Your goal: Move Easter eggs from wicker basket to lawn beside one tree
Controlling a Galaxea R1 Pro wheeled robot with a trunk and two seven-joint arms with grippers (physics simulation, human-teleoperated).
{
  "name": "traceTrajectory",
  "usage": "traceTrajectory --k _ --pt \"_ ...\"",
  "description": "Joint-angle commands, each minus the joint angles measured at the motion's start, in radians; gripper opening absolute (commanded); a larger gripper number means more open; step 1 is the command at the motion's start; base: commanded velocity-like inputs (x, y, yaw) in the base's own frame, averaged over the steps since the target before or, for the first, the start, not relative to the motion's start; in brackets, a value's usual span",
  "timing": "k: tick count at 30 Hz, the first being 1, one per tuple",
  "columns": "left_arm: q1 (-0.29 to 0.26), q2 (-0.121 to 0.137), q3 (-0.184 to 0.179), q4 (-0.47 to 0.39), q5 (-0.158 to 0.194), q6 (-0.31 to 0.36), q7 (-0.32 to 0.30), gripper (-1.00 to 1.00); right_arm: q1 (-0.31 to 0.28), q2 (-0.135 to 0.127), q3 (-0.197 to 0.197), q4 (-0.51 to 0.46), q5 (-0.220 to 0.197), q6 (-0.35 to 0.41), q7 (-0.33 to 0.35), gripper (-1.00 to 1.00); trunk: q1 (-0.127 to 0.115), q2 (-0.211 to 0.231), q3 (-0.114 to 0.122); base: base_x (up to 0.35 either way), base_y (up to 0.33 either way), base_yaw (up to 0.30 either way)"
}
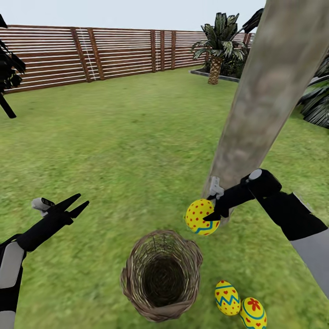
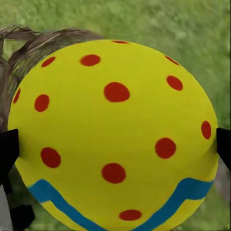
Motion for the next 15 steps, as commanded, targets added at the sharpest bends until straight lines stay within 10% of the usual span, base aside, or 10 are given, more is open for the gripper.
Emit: traceTrajectory --k 1,15 --pt "0.0 0.0 0.001 0.0 0.0 0.004 -0.002 1.0 0.0 -0.001 0.001 0.001 0.045 0.009 0.006 -1.0 0.0 0.0 0.0 0.0 0.0 -0.199" --pt "0.0 0.0 0.002 0.001 0.002 0.004 -0.004 1.0 0.002 -0.009 -0.001 0.015 0.104 0.011 0.007 -1.0 0.0 0.0 0.016 0.0 0.0 -0.223"
